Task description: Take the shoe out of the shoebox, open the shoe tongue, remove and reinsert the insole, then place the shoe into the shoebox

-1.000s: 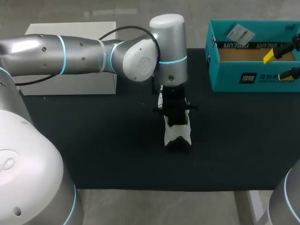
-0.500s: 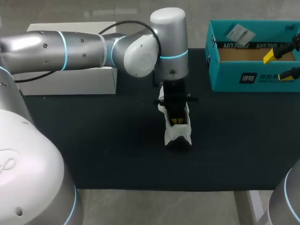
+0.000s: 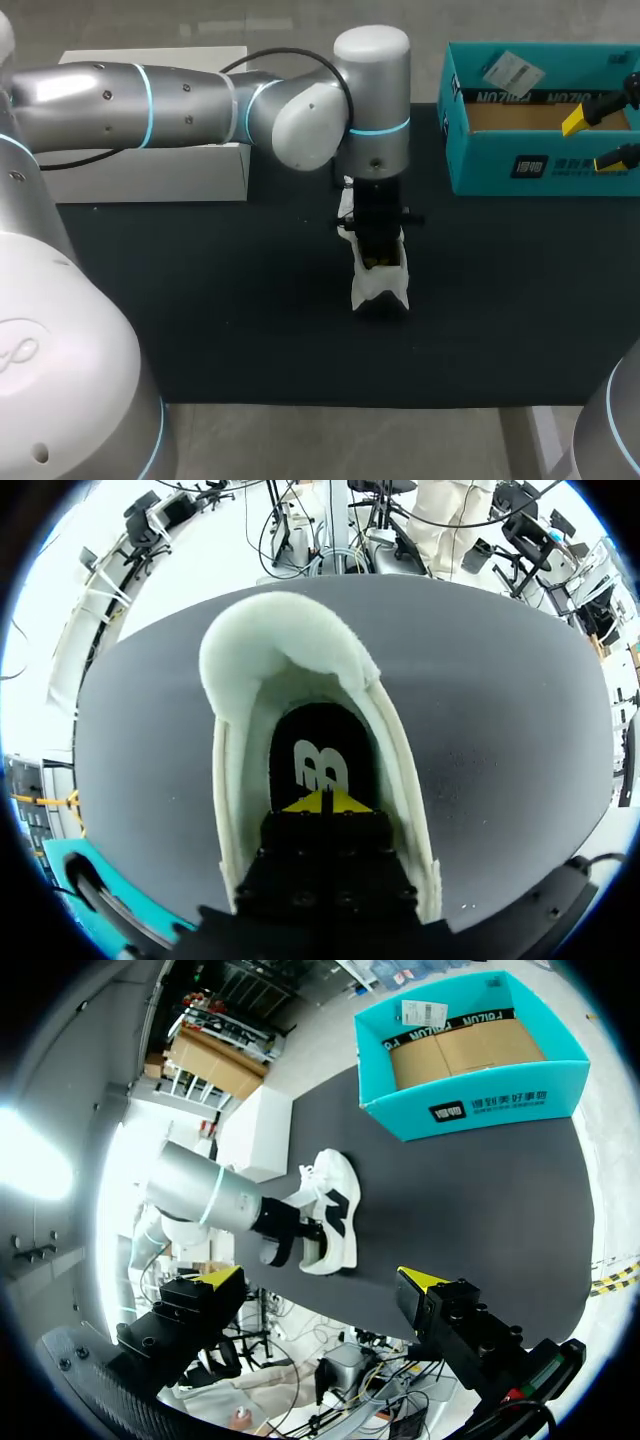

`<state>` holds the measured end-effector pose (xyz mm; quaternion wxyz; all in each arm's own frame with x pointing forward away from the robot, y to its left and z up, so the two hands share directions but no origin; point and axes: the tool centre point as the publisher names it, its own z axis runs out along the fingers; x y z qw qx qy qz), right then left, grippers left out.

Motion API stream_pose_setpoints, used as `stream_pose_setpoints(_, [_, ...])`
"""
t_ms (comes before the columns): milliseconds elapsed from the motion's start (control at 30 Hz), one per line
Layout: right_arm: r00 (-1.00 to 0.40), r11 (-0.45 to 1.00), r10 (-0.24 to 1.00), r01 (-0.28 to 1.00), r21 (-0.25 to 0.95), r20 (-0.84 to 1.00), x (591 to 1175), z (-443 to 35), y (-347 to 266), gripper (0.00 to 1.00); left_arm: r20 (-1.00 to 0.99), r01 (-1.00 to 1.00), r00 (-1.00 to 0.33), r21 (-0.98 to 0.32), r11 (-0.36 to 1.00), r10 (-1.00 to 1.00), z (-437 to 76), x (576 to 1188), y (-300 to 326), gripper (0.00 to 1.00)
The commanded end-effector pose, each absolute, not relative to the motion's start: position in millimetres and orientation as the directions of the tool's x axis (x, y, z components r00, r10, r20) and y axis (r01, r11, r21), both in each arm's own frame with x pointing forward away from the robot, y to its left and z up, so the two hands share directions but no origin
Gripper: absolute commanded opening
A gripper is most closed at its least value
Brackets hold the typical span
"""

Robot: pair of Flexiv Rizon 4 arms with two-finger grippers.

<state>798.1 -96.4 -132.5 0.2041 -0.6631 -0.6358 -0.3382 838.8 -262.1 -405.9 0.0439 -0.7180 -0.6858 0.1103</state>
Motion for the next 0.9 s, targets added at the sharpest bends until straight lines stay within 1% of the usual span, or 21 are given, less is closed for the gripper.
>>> stream_pose_setpoints(33, [-0.035,-0.109,0.706,0.981,0.158,0.707,798.1,-132.5,-96.4,1.0,-0.109,0.99,0.051,-0.122,-0.064,0.993,-379.3,836.3,-258.3,0.0])
stream_pose_setpoints(133, [-0.035,-0.109,0.706,0.981,0.158,0.707,798.1,-132.5,-96.4,1.0,-0.087,0.998,0.066,-0.001,-0.066,0.994,-367.4,837.1,-260.2,0.0])
stream_pose_setpoints(233, [-0.035,-0.109,0.706,0.981,0.158,0.707,798.1,-132.5,-96.4,1.0,-0.063,0.995,0.058,0.086,-0.053,0.996,-364.5,841.0,-260.6,0.0])
stream_pose_setpoints(433, [-0.035,-0.109,0.706,0.981,0.158,0.707,798.1,-132.5,-96.4,1.0,-0.09,0.982,0.027,0.187,-0.009,0.996,-361.8,847.0,-254.7,0.0])
stream_pose_setpoints(633, [-0.035,-0.109,0.706,0.981,0.158,0.707,798.1,-132.5,-96.4,1.0,-0.12,0.983,0.005,0.184,0.017,0.993,-362.6,863.3,-248.6,0.0])
stream_pose_setpoints(667, [-0.035,-0.109,0.706,0.981,0.158,0.707,798.1,-132.5,-96.4,1.0,-0.12,0.986,0.01,0.167,0.011,0.993,-362.6,866.1,-247.7,0.0])
stream_pose_setpoints(900, [-0.035,-0.109,0.706,0.981,0.158,0.707,798.1,-132.5,-96.4,1.0,-0.089,0.984,0.025,0.178,-0.009,0.996,-362.5,890.7,-252.3,0.0])
